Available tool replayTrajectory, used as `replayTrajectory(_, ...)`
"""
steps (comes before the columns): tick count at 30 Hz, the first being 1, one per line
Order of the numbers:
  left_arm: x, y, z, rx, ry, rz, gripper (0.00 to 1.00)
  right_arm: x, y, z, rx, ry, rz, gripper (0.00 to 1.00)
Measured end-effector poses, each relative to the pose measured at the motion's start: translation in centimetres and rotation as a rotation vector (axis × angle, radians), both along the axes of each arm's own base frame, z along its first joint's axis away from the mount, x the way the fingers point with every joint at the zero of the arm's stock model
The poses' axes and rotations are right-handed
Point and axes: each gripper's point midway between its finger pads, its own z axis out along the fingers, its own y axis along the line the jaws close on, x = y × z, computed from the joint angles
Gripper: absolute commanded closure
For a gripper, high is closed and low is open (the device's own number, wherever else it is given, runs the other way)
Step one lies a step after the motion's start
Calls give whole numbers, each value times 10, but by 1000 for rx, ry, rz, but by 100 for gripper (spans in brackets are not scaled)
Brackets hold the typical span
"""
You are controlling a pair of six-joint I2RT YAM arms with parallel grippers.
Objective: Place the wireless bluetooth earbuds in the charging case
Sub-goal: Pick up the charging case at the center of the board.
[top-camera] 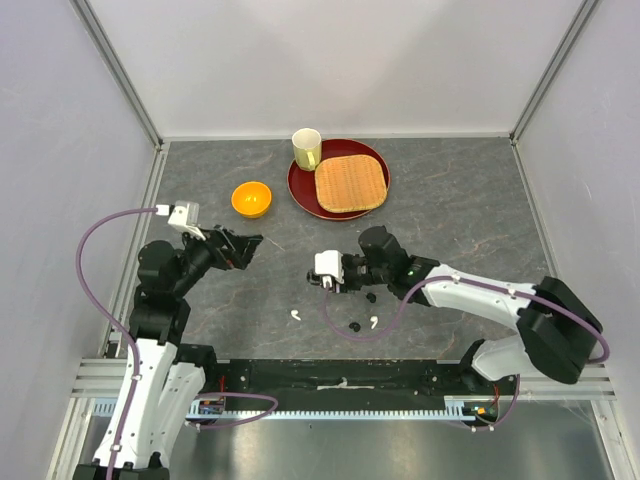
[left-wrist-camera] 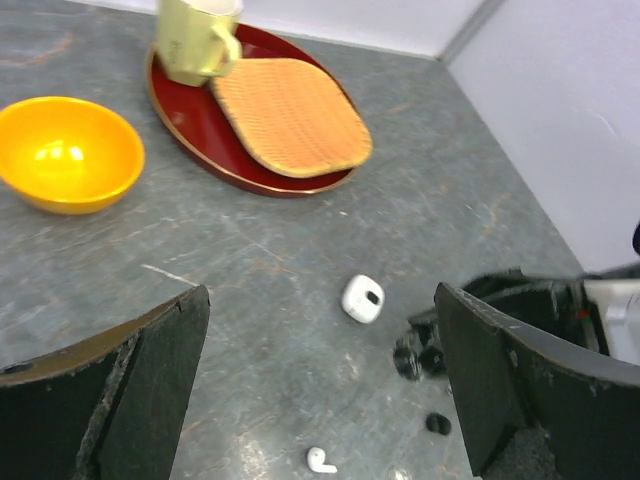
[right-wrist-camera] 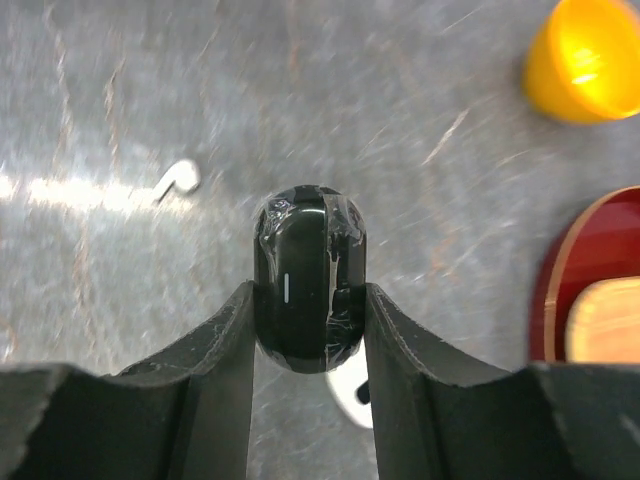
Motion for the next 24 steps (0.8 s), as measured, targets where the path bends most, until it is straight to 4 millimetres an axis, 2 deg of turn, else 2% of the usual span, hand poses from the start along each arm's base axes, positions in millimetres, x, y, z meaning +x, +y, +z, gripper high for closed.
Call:
replayTrajectory(2, -4, -10, 2, -10, -7, -67, 0, 5, 5, 25, 79, -51, -32, 100)
replayTrajectory(6, -11, -32, 2, -35, -5, -221, 0, 9, 9, 52, 170, -139, -91, 100)
replayTrajectory(13, -16, -59, -16, -133, 124, -423, 6, 4, 15, 56, 182, -235, -157, 100)
replayTrajectory(18, -22, -70, -26, -191, 194, -480, 9, 11, 17, 68, 230, -260, -225, 100)
replayTrajectory(24, -39, -96, -30, -204, 232, -552, 9, 12, 20, 77, 281, -237, -258, 100)
